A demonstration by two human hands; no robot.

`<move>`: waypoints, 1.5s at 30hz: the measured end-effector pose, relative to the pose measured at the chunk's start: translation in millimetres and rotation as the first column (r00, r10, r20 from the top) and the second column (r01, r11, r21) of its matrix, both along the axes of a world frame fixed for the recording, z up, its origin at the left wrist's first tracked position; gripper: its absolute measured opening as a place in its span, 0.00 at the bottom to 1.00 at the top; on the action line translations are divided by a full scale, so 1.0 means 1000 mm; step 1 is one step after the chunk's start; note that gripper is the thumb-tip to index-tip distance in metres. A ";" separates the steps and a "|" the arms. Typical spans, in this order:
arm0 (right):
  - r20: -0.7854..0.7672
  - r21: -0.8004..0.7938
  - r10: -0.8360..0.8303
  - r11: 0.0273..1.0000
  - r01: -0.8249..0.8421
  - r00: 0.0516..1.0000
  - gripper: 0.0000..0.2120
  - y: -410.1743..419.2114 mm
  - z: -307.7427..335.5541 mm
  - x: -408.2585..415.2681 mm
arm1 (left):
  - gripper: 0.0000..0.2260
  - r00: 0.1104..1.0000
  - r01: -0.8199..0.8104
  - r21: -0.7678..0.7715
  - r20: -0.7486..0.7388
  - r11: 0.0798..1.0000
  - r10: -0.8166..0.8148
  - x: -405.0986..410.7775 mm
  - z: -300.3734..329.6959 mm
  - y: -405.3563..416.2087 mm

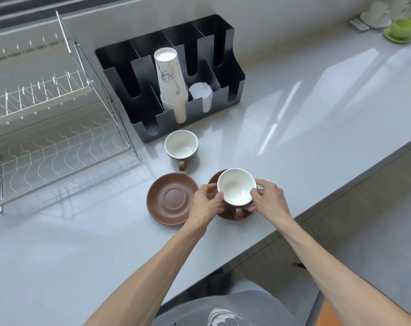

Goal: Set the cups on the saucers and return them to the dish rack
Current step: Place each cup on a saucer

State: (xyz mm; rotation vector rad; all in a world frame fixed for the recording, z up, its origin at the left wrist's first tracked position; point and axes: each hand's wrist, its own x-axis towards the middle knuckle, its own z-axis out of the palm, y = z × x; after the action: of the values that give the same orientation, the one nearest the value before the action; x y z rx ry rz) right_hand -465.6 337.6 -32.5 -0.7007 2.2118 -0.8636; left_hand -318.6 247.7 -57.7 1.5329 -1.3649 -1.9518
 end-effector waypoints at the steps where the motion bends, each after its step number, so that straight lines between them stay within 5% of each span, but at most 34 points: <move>1: 0.005 -0.003 -0.004 1.000 0.004 1.000 0.18 0.000 0.000 0.001 | 0.15 1.000 0.000 0.003 -0.004 1.000 0.000 0.000 -0.001 0.000; 19: -0.015 0.039 0.065 0.997 -0.064 0.998 0.17 0.003 -0.005 0.000 | 0.14 1.000 0.015 -0.010 0.004 1.000 -0.015 0.009 -0.002 0.002; 23: -0.353 0.260 0.209 0.958 -0.119 0.912 0.20 -0.002 0.002 -0.007 | 0.14 0.999 0.048 -0.015 0.016 0.999 -0.048 0.014 0.002 -0.009; 26: -0.447 0.211 0.172 0.974 -0.083 0.878 0.21 -0.019 0.017 -0.012 | 0.17 0.999 0.032 -0.057 0.025 0.998 -0.031 0.022 0.007 -0.029; 32: -0.438 0.087 0.160 0.987 -0.136 0.885 0.20 -0.079 0.036 -0.006 | 0.12 0.992 -0.094 -0.142 0.075 0.985 0.105 0.044 0.019 -0.088; 39: -0.132 -0.028 0.190 0.980 -0.195 0.973 0.24 -0.152 0.015 0.016 | 0.16 0.967 -0.203 -0.152 0.124 0.967 0.222 0.053 0.020 -0.143; 45: -0.018 -0.004 0.199 0.980 -0.199 0.980 0.21 -0.194 -0.004 0.029 | 0.20 0.968 -0.199 -0.122 0.130 0.972 0.214 0.040 0.014 -0.174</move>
State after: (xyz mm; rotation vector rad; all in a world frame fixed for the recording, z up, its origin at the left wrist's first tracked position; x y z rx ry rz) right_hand -437.1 143.4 -36.1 -0.9177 2.1122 -0.7649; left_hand -278.6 73.7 -43.8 1.7146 -1.2836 -1.6453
